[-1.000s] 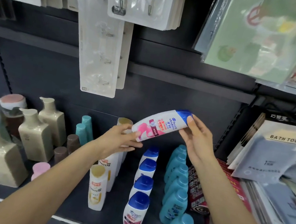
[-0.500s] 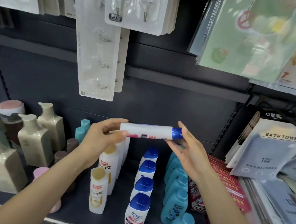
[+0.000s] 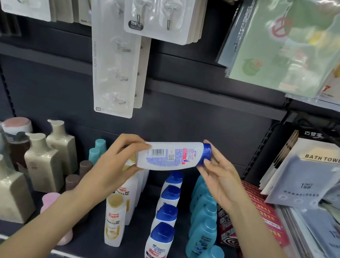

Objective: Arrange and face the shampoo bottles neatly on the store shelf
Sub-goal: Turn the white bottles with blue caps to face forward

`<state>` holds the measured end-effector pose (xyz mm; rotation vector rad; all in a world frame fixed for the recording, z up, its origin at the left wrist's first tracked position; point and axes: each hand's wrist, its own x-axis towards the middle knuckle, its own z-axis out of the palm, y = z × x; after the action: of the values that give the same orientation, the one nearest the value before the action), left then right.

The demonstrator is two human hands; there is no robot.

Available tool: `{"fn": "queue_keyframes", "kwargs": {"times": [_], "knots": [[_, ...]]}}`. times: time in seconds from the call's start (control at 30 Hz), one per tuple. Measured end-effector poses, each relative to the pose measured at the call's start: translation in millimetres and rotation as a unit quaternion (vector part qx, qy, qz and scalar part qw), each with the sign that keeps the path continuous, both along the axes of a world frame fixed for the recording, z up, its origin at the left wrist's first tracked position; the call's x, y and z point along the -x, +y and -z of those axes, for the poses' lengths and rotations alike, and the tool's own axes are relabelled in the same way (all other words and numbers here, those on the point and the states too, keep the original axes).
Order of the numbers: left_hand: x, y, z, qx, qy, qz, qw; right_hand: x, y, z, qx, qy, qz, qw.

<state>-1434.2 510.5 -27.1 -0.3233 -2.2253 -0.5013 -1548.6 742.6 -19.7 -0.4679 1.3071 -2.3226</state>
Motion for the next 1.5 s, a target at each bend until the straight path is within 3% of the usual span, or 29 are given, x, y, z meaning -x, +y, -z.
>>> {"fn": "queue_keyframes", "kwargs": {"times": [0.17, 0.27, 0.37, 0.43, 0.53, 0.73, 0.9, 1.0, 1.1, 1.17, 1.3, 1.5], "knots": [[-2, -1, -2, -0.047, 0.006, 0.019, 0.999, -3, 2, -3, 0.012, 0.001, -0.006, 1.000], [-4, 0, -4, -0.165, -0.043, 0.064, 0.983, -3, 1, -3, 0.007, -0.001, 0.008, 1.000], [-5, 2, -3, -0.325, -0.109, 0.100, 0.934, -4, 1, -2, -0.007, -0.003, 0.024, 1.000], [-3, 4, -3, -0.383, -0.149, 0.107, 0.905, -4, 0, -1, -0.001, -0.008, 0.029, 1.000], [1, 7, -4, -0.414, -0.193, 0.097, 0.884, -1, -3, 1, 0.013, -0.006, 0.028, 1.000], [14, 9, 2, -0.533, -0.310, 0.097, 0.781, 9, -9, 3, 0.019, 0.013, 0.029, 0.999], [29, 10, 11, -0.552, -0.339, 0.079, 0.758, 17, -11, 1, -0.025, 0.034, 0.085, 0.996], [46, 10, 14, -0.521, -0.346, 0.049, 0.779, 27, -15, -2, -0.059, 0.053, 0.132, 0.988], [65, -2, 27, -0.291, -0.323, -0.067, 0.898, 39, -22, -3, -0.104, 0.100, 0.166, 0.975], [73, -13, 37, -0.152, -0.297, -0.115, 0.936, 51, -26, 1, -0.150, 0.133, 0.189, 0.961], [83, -27, 48, 0.019, -0.283, -0.152, 0.947, 81, -31, 16, -0.231, 0.201, 0.213, 0.928], [87, -36, 61, 0.042, -0.322, -0.150, 0.934, 111, -43, 42, -0.364, 0.279, 0.186, 0.869]]}}
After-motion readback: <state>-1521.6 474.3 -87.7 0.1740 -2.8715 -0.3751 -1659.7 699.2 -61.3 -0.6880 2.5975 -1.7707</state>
